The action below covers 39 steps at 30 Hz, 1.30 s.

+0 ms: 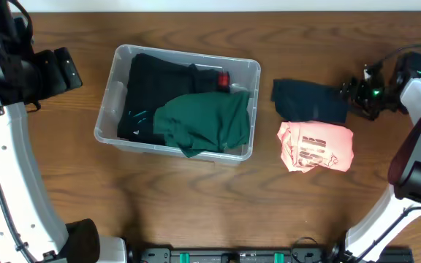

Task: Pack container
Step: 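Move the right gripper to the dark navy garment and grasp it, then carry the navy garment into the bin and release it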

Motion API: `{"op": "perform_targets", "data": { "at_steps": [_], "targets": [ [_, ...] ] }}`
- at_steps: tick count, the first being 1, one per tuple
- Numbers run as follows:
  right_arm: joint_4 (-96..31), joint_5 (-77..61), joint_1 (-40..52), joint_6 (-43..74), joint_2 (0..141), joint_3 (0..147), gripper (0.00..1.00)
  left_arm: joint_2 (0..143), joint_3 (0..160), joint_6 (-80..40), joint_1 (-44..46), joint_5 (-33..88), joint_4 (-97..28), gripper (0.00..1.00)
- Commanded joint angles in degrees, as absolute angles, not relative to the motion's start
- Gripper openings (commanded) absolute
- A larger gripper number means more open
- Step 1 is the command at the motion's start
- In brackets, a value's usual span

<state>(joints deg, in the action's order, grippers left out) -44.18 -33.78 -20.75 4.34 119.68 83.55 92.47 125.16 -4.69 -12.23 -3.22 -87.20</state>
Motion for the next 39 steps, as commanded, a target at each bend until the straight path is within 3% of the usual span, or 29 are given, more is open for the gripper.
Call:
{"op": "perform_targets", "data": {
  "at_steps": [1, 5, 10, 14, 22, 27, 34, 39],
  "targets": [
    [-44.16, -34.06, -20.75, 2.46, 122.5, 83.31, 0.84, 92.03, 124.73, -4.99, -12.47, -3.7, -87.42, 0.98],
    [-42.96, -34.17, -20.43, 2.46, 125.03, 83.15, 0.71, 92.03, 124.73, -4.99, -12.47, -3.7, -87.42, 0.98],
    [-42.48, -36.05, -20.32, 2.48, 125.43, 83.15, 0.27, 92.03, 124.73, -4.99, -12.47, -3.7, -87.42, 0.98],
    [-43.79, -41.08, -20.6, 2.48, 123.15, 83.26, 0.03, 92.03, 124.73, -4.99, -12.47, -3.7, -87.42, 0.98],
    [-42.44, -63.11, -19.51, 5.52, 107.04, 83.31, 0.01, 92.03, 124.73, -4.99, -12.47, -3.7, -87.42, 0.98],
    [-28.4, -74.54, -13.89, 15.05, 96.73, 83.31, 0.01, 92.03, 124.73, -4.99, -12.47, -3.7, -87.42, 0.98],
    [-3.44, -68.14, 1.98, 34.79, 93.06, 83.29, 0.01, 92.03, 124.73, -4.99, -12.47, -3.7, -87.42, 0.98],
    [-1.02, -48.16, 15.18, 39.66, 94.7, 83.29, 0.01, 92.03, 124.73, -4.99, -12.47, -3.7, -87.42, 0.98]
  ]
}}
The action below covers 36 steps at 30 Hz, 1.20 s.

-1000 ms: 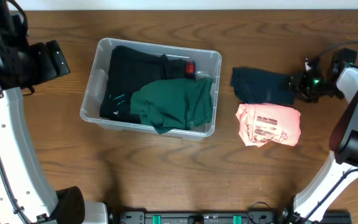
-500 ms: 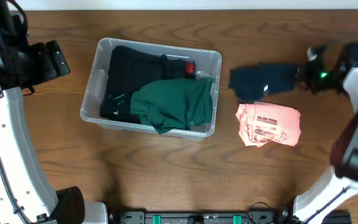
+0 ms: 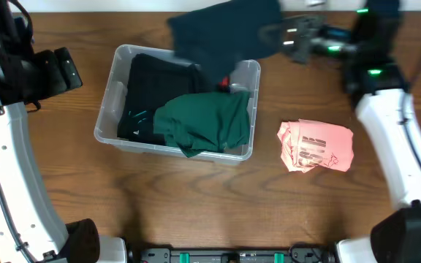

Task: Pack container
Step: 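Carry the navy garment into the bin and release it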

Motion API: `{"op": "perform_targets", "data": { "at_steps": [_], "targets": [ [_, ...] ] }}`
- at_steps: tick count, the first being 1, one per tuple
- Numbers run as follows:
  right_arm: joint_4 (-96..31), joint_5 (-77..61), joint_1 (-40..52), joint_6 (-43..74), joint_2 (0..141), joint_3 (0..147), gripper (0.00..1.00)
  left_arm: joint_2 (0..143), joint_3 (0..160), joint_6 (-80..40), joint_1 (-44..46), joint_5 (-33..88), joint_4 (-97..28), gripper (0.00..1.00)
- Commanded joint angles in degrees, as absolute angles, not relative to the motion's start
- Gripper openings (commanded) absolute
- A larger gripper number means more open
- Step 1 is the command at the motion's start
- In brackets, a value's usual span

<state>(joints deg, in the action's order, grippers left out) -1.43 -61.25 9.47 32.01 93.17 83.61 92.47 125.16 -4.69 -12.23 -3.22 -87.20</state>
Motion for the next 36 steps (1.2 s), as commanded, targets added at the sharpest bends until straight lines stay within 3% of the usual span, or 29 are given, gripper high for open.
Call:
{"op": "perform_targets", "data": {
  "at_steps": [1, 10, 16, 24, 26, 29, 31, 36],
  "targets": [
    [-0.99, -44.91, 17.37, 40.82, 95.15, 83.29, 0.01, 92.03, 124.73, -4.99, -12.47, -3.7, -87.42, 0.98],
    [-0.03, -17.32, 34.11, 52.14, 104.33, 83.29, 0.01, 92.03, 124.73, -4.99, -12.47, -3.7, -87.42, 0.98],
    [-1.56, -16.78, 36.88, 59.64, 113.12, 83.26, 0.01, 92.03, 124.73, -4.99, -12.47, -3.7, -87.42, 0.98],
    [-9.02, -19.38, 36.16, 45.6, 113.38, 83.24, 0.01, 92.03, 124.73, -4.99, -12.47, -3.7, -87.42, 0.98],
    [-10.94, -18.24, 35.75, 41.5, 111.09, 83.24, 0.08, 92.03, 124.73, -4.99, -12.47, -3.7, -87.42, 0.98],
    [-16.27, -13.74, 34.22, 36.75, 106.19, 83.24, 0.36, 92.03, 124.73, -4.99, -12.47, -3.7, -87.42, 0.98],
    [-20.82, -11.25, 31.81, 32.8, 101.56, 83.24, 0.48, 92.03, 124.73, -4.99, -12.47, -3.7, -87.42, 0.98],
    [-31.27, -11.05, 22.9, 26.94, 91.02, 83.24, 0.67, 92.03, 124.73, -4.99, -12.47, -3.7, -87.42, 0.98]
  ]
}}
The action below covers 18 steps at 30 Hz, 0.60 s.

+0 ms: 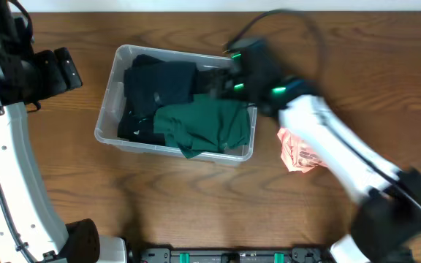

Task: Pack container
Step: 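Carry the navy garment into the bin and release it, then move the right gripper to the pink printed shirt and grasp it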

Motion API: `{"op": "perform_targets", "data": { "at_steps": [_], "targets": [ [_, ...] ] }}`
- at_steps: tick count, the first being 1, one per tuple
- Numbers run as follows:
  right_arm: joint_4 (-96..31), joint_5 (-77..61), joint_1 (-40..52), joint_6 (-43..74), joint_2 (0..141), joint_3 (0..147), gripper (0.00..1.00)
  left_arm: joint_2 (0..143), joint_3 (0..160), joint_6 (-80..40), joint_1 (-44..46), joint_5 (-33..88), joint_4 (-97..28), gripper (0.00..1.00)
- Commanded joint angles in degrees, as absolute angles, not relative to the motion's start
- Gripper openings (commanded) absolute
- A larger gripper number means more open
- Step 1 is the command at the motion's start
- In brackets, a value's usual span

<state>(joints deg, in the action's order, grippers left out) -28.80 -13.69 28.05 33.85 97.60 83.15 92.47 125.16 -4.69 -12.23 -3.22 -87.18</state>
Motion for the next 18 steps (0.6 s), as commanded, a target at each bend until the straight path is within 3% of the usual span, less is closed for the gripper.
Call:
{"op": "perform_targets", "data": {
  "at_steps": [1, 10, 18],
  "targets": [
    [-33.78, -11.46, 20.23, 26.02, 88.88, 83.24, 0.7, 92.03, 124.73, -4.99, -12.47, -3.7, -87.42, 0.98],
    [-54.46, -24.8, -10.17, 17.17, 84.6, 83.09, 0.85, 92.03, 124.73, -4.99, -12.47, -3.7, -87.42, 0.98],
    [-62.98, -26.59, -25.32, 2.92, 91.79, 79.94, 0.88, 92.03, 124.73, -4.99, -12.47, -3.7, -87.42, 0.98]
  ]
}}
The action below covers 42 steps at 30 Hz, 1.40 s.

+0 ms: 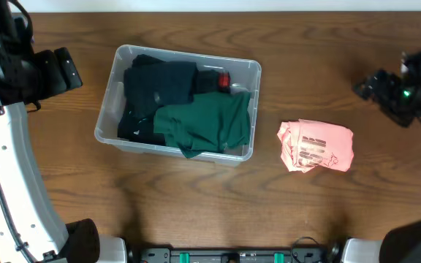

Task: Pack container
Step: 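Move the right gripper to the pink printed shirt and grasp it, then lift the pink shirt and carry it over the bin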

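A clear plastic container [108,109] stands left of centre in the overhead view. Inside it lie a dark navy garment [159,82] at the back left and a green garment [207,120] at the front right, with a small red item [224,79] by the far wall. On the table to the right of the container rests a folded pink garment [316,146]. My right gripper [364,88] hovers at the far right edge, looks open and holds nothing. My left gripper [58,69] is off to the left of the container; its fingers are not readable.
The white left arm [6,161] runs down the left side of the table. The right arm's white link stands at the right edge. Bare wood lies between the container and the pink garment.
My right arm was stretched over the container's far right corner; now it is back at the far right edge of the table. The dark garment stays in the container.
A dark garment lay on the table behind the pink one, with my right gripper at its edge. Then the gripper held it in the air over the container. Then it lay in the container's back left with the arm above. Now the arm is withdrawn.
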Motion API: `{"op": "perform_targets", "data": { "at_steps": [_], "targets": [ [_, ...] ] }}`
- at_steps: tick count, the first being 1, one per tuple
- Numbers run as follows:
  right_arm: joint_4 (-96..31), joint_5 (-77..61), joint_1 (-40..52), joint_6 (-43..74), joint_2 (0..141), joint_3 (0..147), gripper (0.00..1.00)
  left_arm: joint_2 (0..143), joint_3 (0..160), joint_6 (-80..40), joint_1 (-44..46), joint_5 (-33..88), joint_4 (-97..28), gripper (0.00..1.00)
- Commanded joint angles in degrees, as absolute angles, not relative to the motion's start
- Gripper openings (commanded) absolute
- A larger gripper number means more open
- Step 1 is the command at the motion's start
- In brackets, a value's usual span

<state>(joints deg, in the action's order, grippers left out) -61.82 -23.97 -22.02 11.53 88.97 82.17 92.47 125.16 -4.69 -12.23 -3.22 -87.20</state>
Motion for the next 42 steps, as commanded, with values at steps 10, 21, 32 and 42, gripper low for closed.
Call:
{"op": "perform_targets", "data": {
  "at_steps": [10, 21, 32, 42],
  "targets": [
    [-60.2, -30.06, -29.61, -2.48, 103.11, 70.46, 0.86, 92.03, 124.73, -4.99, -12.47, -3.7, -87.42, 0.98],
    [-47.79, -33.17, -28.08, -1.96, 106.83, 60.14, 0.79, 92.03, 124.73, -4.99, -12.47, -3.7, -87.42, 0.98],
    [-45.41, -41.54, -26.74, -1.19, 104.81, 57.89, 0.01, 92.03, 124.73, -4.99, -12.47, -3.7, -87.42, 0.98],
    [-44.1, -72.18, -23.92, 8.49, 87.92, 65.78, 0.01, 92.03, 124.73, -4.99, -12.47, -3.7, -87.42, 0.98]
  ]
}}
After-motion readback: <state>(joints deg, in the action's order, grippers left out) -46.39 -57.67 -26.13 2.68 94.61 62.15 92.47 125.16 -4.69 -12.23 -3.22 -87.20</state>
